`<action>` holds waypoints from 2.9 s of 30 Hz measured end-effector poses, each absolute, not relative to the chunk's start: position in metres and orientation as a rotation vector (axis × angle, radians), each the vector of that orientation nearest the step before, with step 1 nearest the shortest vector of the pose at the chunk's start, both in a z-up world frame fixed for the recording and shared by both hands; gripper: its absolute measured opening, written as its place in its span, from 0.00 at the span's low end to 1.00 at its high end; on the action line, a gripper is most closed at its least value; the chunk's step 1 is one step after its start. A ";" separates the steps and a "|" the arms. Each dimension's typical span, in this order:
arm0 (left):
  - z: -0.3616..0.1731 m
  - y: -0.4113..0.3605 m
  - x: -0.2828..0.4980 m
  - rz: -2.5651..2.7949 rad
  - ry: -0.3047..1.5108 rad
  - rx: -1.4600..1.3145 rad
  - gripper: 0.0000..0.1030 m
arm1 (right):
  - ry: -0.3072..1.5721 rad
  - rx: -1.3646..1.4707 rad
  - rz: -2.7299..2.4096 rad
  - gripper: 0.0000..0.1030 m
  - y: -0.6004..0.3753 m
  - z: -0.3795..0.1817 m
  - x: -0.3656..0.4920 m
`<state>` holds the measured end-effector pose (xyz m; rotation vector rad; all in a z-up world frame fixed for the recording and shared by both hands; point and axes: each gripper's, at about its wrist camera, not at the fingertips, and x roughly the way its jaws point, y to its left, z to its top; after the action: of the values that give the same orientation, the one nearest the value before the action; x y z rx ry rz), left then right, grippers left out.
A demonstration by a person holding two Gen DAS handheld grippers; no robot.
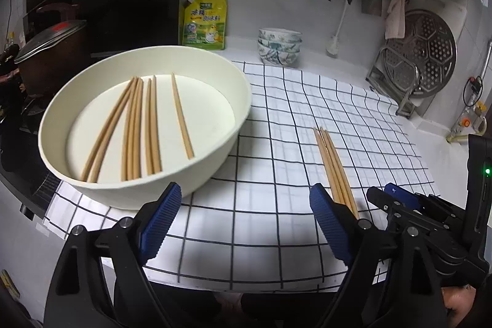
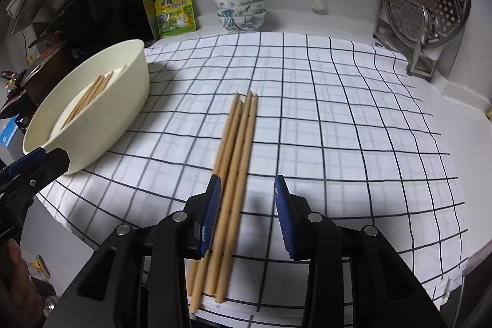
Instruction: Organize utensils
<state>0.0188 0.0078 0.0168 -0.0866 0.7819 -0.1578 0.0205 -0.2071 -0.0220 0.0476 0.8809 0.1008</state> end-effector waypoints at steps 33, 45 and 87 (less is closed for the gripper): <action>-0.017 -0.026 0.031 -0.178 0.886 -0.035 0.85 | 0.947 -0.034 0.130 0.35 -0.202 -0.051 0.034; -0.020 -0.039 0.032 -0.178 0.899 -0.015 0.85 | 0.958 -0.062 0.149 0.27 -0.205 -0.054 0.031; -0.055 -0.089 0.057 -0.146 0.959 0.098 0.89 | 0.938 0.065 0.072 0.16 -0.263 -0.054 0.022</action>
<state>0.0574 -0.0893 -0.0546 0.0976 0.9588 -0.1461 0.0216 -0.2628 -0.0541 0.0647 0.9385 0.0718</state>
